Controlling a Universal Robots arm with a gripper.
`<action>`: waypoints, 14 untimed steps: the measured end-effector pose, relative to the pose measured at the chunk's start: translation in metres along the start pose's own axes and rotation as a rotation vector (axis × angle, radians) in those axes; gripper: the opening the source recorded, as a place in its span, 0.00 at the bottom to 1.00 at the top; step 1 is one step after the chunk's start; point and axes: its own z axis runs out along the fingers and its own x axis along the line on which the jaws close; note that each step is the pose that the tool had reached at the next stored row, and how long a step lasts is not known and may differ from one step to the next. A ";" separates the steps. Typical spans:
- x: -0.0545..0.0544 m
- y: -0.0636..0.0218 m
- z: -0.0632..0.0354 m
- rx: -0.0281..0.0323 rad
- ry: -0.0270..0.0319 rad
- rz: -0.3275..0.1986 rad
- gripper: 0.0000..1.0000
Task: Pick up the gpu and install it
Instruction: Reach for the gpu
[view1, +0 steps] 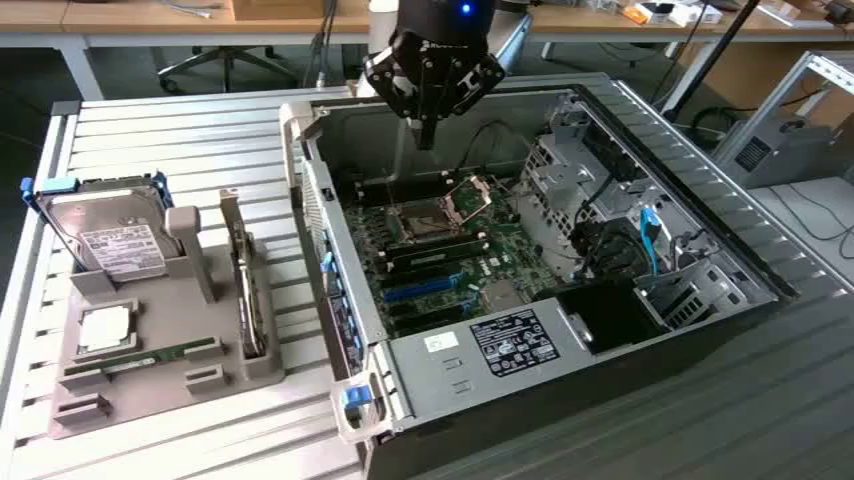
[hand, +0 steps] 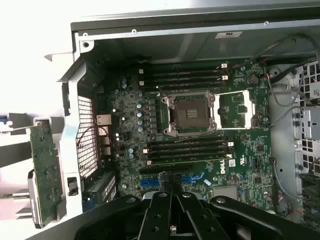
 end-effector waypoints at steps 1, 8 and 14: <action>0.000 0.0000 0.0000 0.0000 0.0000 0.000 0.11; 0.000 0.0000 0.0000 0.0000 0.0000 0.000 0.11; 0.001 -0.0001 0.0001 -0.0002 -0.0002 0.000 0.11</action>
